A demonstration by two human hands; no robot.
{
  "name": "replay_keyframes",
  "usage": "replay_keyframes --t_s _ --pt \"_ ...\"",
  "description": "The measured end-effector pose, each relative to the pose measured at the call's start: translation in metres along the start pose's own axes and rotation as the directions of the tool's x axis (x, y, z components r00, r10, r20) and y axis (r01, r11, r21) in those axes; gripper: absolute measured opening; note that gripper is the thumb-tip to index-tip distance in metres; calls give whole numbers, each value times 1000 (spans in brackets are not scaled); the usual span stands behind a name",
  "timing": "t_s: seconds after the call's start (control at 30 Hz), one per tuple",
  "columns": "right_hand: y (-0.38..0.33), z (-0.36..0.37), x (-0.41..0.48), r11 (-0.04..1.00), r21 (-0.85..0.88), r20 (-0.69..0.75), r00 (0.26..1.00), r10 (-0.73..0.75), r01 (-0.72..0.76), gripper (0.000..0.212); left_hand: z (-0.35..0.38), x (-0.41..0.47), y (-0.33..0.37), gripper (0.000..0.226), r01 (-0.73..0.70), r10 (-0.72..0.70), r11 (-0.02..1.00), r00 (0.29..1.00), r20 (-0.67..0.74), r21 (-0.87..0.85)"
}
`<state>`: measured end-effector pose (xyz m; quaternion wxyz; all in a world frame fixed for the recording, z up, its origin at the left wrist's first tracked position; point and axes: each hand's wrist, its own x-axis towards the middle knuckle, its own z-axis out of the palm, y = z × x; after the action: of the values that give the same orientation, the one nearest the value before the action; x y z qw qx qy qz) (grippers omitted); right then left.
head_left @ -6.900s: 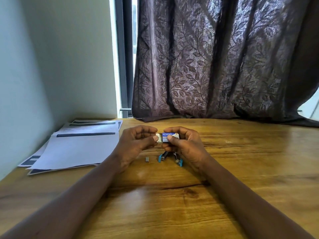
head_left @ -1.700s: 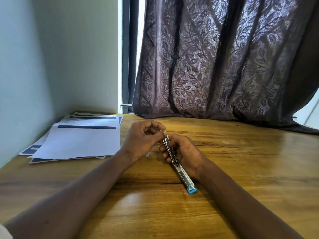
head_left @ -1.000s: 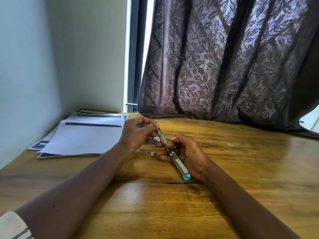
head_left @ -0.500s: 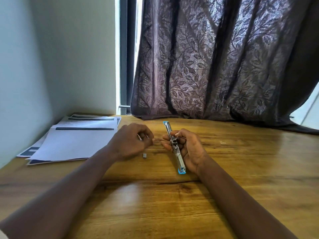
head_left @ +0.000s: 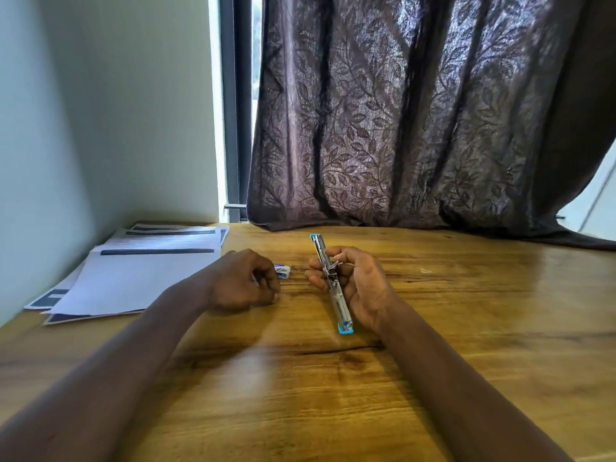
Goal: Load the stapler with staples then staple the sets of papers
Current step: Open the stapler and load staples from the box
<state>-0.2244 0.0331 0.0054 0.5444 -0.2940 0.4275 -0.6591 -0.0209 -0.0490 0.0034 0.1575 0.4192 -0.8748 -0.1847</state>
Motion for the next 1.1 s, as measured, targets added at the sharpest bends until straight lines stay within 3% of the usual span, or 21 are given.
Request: replay_keyframes --t_s 0.17,0.37,0.5,0.6,0.7,1.1 --pt "2 2 -1 1000 -17 15 1000 -6 6 26 -3 -1 -3 12 -1 6 997 999 -51 83" --pt "2 3 -1 997 -79 -4 1000 -15 15 32 -2 1 -7 17 -25 24 999 999 -42 -27" --pt "4 4 -3 991 -133 -4 1000 -2 2 30 2 -1 -3 16 -53 25 969 993 -117 -243" --pt "5 6 -7 986 -164 14 1000 9 -7 26 7 -2 6 17 -153 24 857 966 -259 -491" --pt "8 9 -10 980 -199 56 998 20 -9 26 13 0 13 14 -247 21 772 931 -365 -586" --pt "17 11 -12 961 -274 153 988 7 36 39 22 2 14 16 -257 65 907 868 -492 -333"
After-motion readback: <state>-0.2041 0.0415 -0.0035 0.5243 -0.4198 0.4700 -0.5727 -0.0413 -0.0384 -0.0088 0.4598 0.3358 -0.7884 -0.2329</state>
